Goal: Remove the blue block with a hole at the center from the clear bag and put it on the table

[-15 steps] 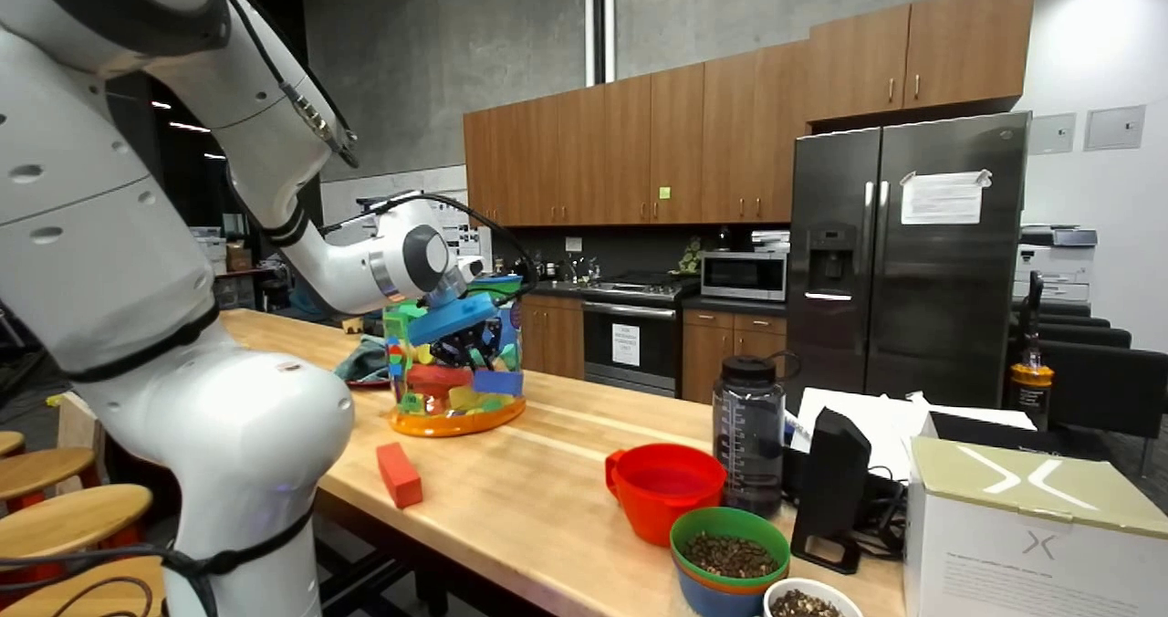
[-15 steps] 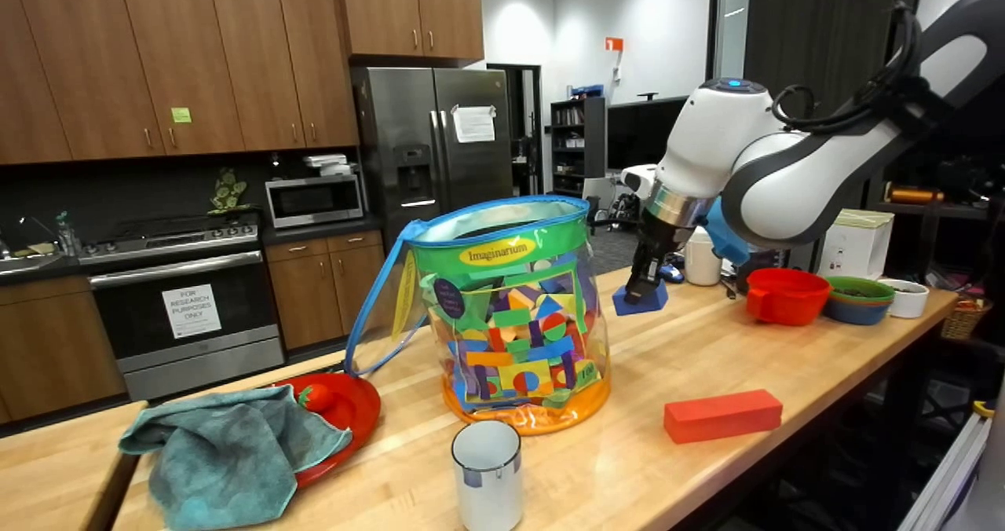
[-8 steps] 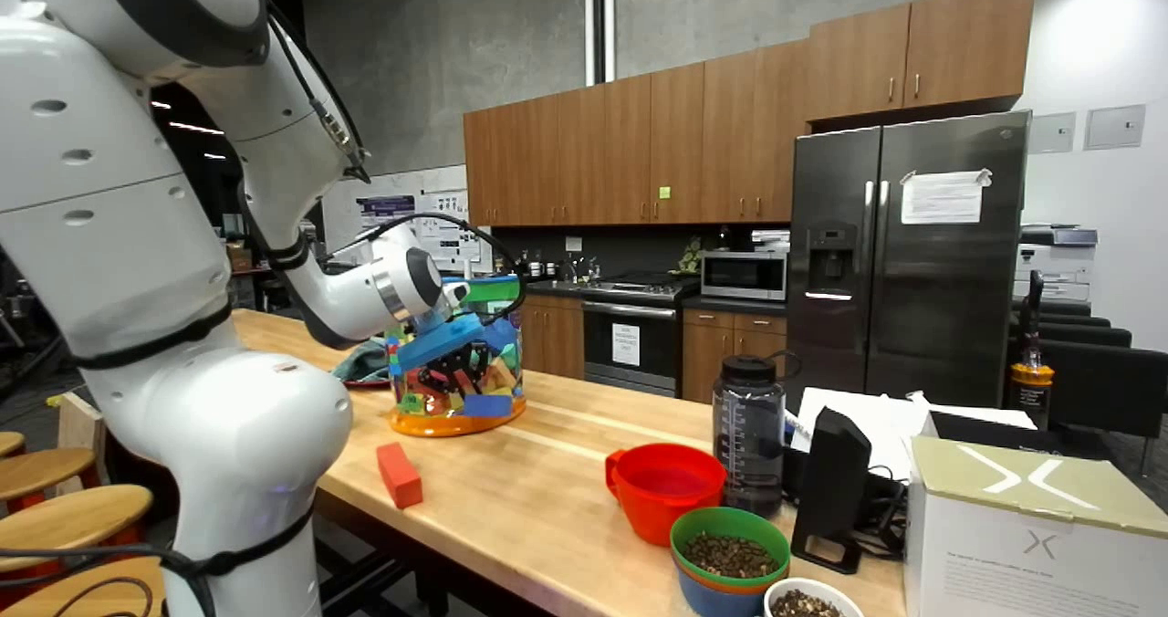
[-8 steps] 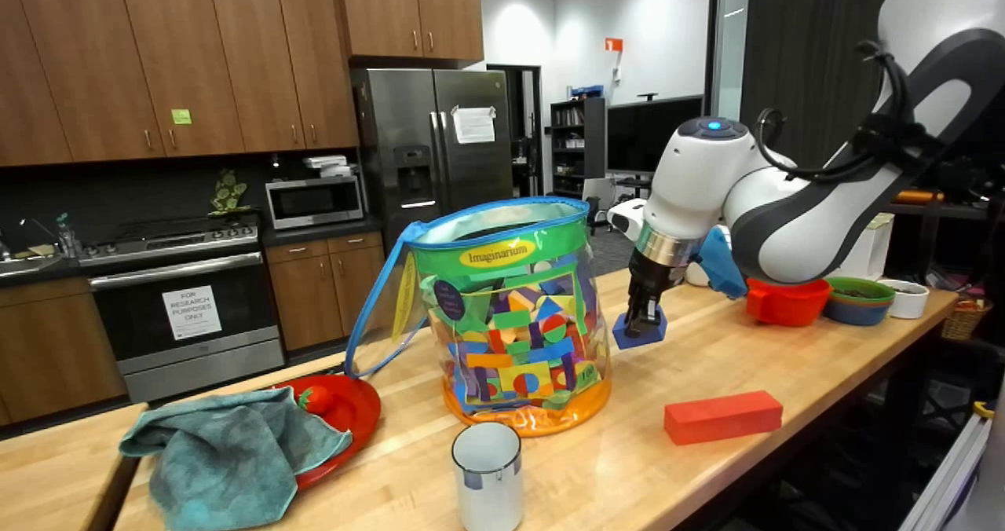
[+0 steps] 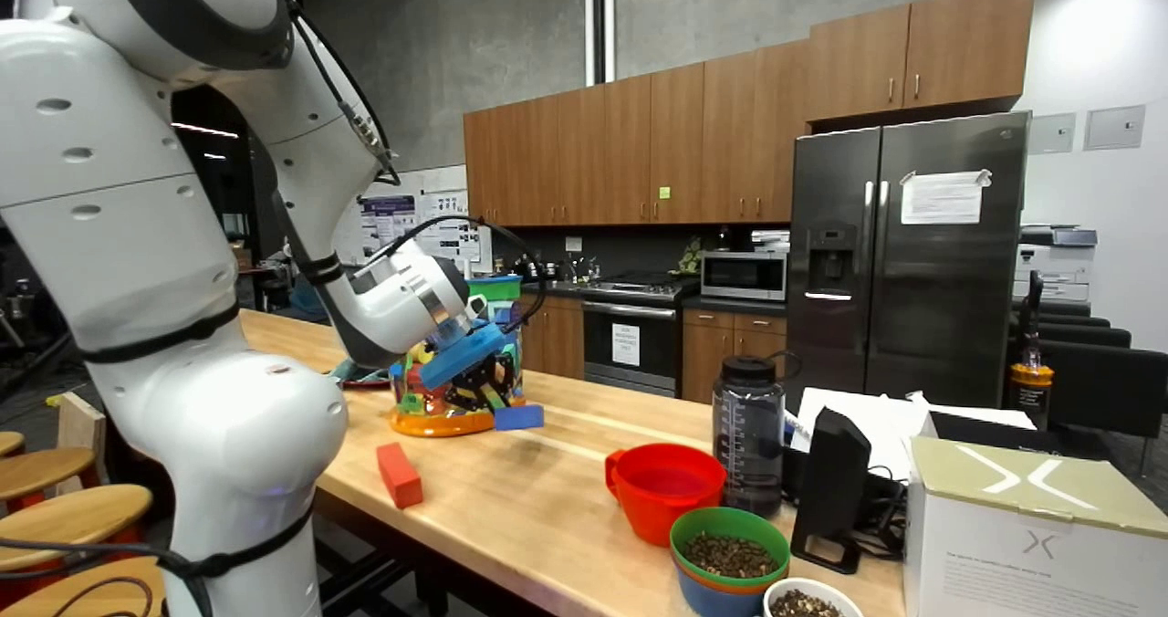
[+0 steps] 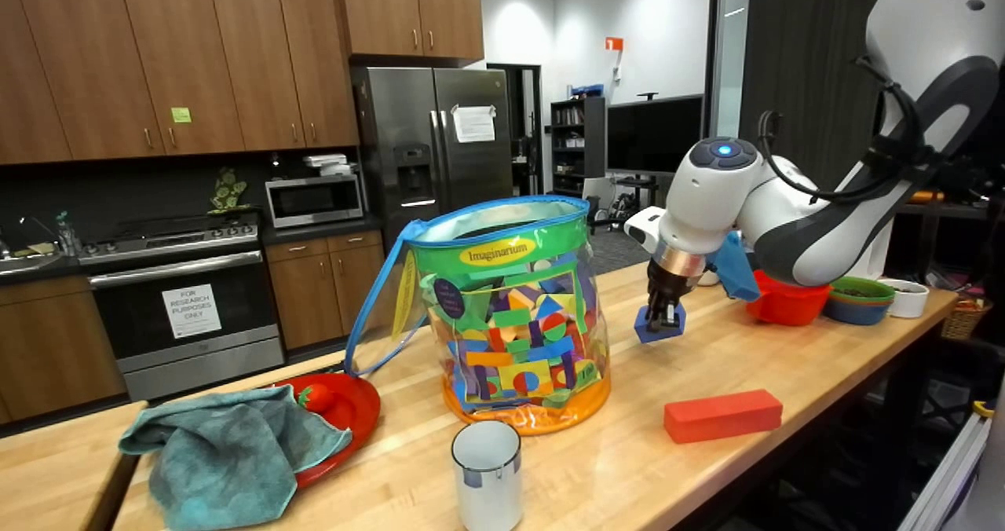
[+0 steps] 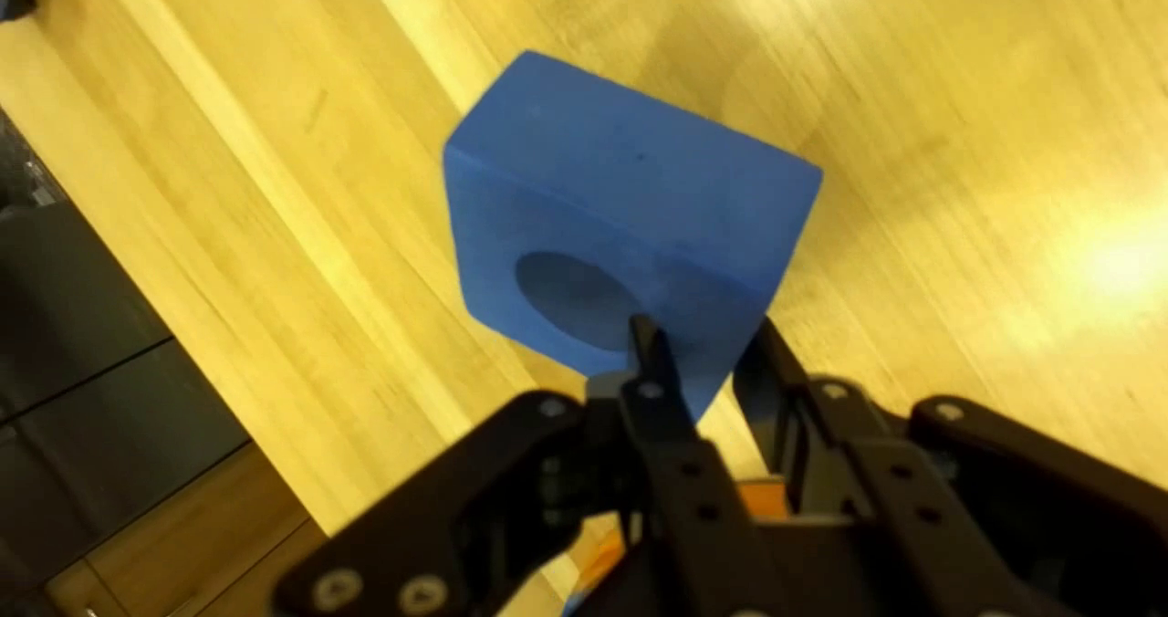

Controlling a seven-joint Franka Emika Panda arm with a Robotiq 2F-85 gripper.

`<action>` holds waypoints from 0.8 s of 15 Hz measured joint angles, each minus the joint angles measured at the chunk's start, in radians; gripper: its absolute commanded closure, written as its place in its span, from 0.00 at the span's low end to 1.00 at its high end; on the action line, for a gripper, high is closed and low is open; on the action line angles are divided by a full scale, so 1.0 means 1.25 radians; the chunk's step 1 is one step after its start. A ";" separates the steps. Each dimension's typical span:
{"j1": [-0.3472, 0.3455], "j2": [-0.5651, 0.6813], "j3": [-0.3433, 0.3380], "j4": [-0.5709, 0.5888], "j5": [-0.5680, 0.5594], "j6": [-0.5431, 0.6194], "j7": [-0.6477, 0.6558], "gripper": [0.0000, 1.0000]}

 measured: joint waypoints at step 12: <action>0.001 0.022 -0.149 0.002 -0.131 0.013 0.031 0.00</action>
